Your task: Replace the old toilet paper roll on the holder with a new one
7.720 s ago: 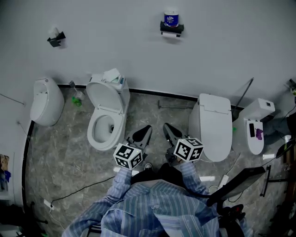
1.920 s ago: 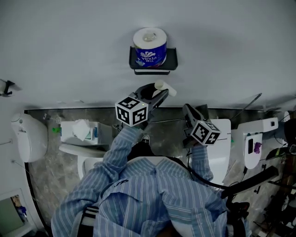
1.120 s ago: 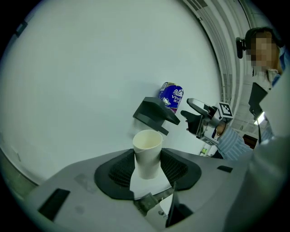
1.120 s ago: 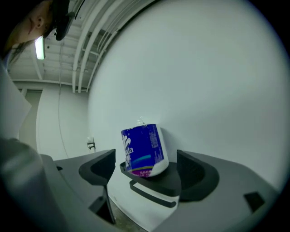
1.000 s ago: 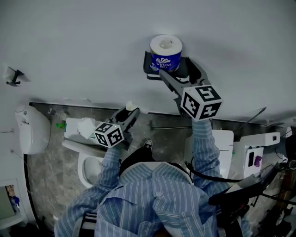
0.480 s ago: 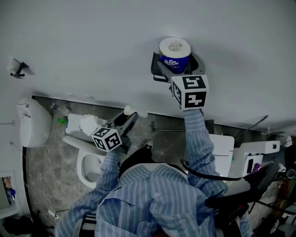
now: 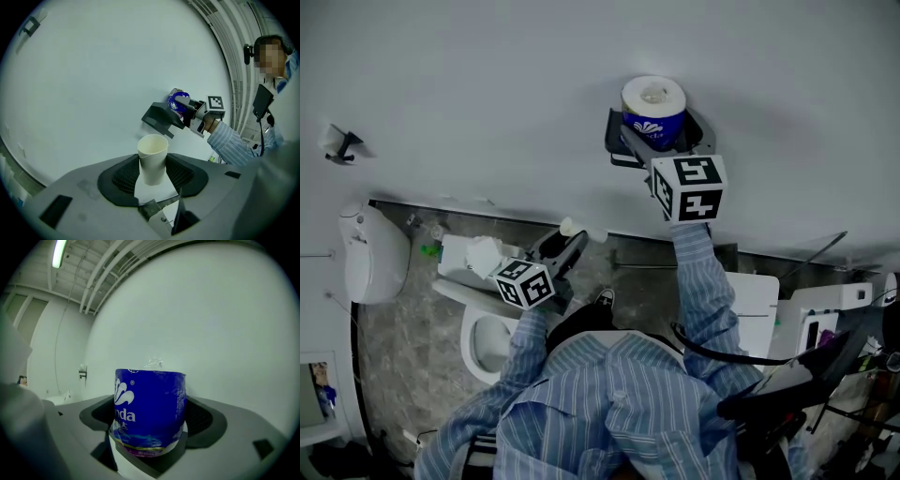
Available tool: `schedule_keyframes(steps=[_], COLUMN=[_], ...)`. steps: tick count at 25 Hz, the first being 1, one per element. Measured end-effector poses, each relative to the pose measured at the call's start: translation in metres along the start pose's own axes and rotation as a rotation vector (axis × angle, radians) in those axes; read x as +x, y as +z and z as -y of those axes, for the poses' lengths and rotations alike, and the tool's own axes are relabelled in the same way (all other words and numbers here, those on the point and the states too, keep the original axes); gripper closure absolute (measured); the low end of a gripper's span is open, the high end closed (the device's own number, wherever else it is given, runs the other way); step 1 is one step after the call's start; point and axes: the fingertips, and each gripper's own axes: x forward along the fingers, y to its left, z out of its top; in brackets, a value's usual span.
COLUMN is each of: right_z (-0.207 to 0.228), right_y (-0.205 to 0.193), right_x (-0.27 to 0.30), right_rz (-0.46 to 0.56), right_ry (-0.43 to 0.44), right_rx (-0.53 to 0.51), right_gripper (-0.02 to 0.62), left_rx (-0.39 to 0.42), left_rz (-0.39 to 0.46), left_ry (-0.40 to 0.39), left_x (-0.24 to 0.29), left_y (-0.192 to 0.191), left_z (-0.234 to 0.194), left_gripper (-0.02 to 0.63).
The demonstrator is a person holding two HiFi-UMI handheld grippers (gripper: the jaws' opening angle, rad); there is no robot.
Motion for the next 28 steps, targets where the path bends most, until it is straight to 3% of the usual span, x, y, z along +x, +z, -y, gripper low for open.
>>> schedule_keyframes(steps=[8,13,22,28], right_z=[0.022,0.047,0.094,0.095], right_y=[0.006,-0.003,-0.074,-0.123], right_x=[-0.040,-0.081,-0.128,-0.125], right_rz=[0.094,0.164,0.157,0.138], right_ry=[0.006,0.003,-0.181,-0.172], right_rx=[0.266,0.492,0.731,0.939], right_gripper=[0.156,0.158,0.158,0.158], left_rx=[0.003,0.003,0.014,0.021], left_rz=[-0.026,-0.047,-0.083,-0.086], left_ry=[-0.017,-0.032,-0.060,-0.066], left_x=[0.006,0.010,0.017,0.022], left_y=[-0.002,-0.007,-0.012,-0.015], left_z=[0.001,0.002,0.004,0.007], left_gripper=[0.428,0.428,0.428,0.428])
